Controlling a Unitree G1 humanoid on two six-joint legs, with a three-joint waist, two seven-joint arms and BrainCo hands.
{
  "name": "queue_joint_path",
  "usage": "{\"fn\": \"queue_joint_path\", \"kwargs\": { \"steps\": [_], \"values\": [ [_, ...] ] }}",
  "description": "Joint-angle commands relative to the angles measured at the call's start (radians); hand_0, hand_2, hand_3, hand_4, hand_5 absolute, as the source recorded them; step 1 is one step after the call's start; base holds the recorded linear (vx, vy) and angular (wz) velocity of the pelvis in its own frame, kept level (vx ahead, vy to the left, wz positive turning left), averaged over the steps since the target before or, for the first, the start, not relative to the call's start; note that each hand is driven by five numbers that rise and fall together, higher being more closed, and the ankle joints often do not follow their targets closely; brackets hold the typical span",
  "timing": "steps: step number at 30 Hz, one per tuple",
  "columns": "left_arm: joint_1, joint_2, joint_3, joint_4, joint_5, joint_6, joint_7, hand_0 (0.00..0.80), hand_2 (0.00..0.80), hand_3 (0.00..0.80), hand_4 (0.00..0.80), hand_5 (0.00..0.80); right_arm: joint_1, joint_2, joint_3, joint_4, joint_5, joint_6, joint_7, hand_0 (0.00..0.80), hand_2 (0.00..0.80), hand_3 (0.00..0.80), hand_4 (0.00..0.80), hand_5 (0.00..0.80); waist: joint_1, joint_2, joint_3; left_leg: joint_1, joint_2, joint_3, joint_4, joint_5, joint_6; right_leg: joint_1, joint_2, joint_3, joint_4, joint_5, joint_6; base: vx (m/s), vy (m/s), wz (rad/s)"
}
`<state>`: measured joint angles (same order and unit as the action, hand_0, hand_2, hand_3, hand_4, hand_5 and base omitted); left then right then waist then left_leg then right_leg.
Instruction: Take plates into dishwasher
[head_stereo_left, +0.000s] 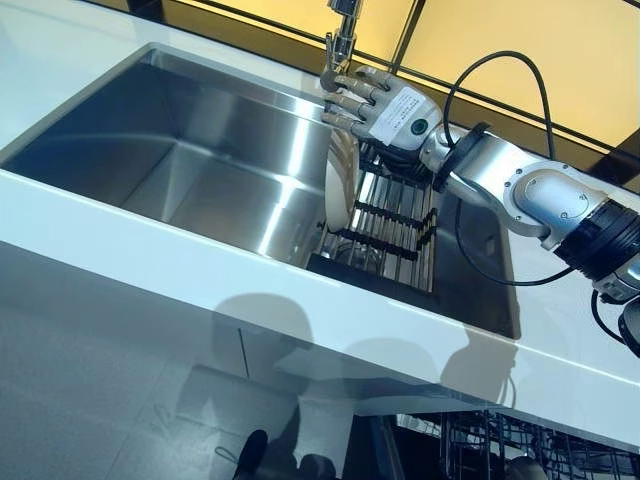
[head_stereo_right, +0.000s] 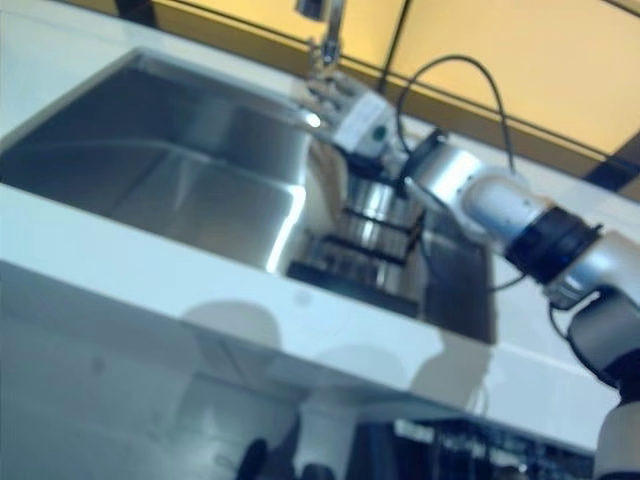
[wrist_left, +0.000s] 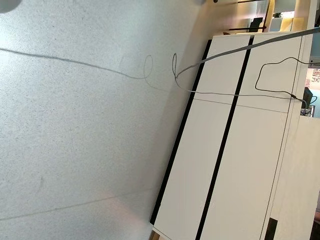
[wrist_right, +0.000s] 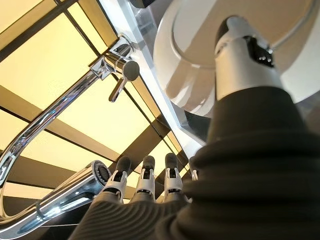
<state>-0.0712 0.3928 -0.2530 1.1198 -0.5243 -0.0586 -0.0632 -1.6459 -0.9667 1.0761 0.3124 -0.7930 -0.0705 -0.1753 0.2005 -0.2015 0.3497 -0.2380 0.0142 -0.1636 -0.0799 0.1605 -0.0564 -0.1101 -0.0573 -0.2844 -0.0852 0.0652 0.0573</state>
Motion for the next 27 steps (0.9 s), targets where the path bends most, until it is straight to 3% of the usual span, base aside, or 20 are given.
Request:
{"fn": "queue_joint_path", "kwargs": {
  "steps": [1,27],
  "values": [
    [0.005,0.013,0.02,-0.005,0.003,-0.012,-0.005,0.0,0.0,0.0,0.0,0.0,-0.123,-0.014,0.027,-0.001,0.029,0.06,0.004,0.0,0.0,0.0,0.0,0.0,0.032,-0.052,0.02,0.036,-0.015,0.056,-0.007,-0.078,0.027,-0.002,-0.05,-0.015,-0.002,0.047,0.083,0.0,0.0,0.0],
    [0.003,0.021,0.034,-0.008,-0.021,-0.011,-0.006,0.0,0.0,0.0,0.0,0.0,-0.119,0.011,0.044,-0.015,0.022,0.066,0.038,0.0,0.0,0.0,0.0,0.0,0.054,-0.064,0.058,0.017,-0.016,0.051,-0.007,-0.068,0.025,-0.011,-0.052,-0.036,-0.002,0.054,0.088,0.0,0.0,0.0]
  ]
}}
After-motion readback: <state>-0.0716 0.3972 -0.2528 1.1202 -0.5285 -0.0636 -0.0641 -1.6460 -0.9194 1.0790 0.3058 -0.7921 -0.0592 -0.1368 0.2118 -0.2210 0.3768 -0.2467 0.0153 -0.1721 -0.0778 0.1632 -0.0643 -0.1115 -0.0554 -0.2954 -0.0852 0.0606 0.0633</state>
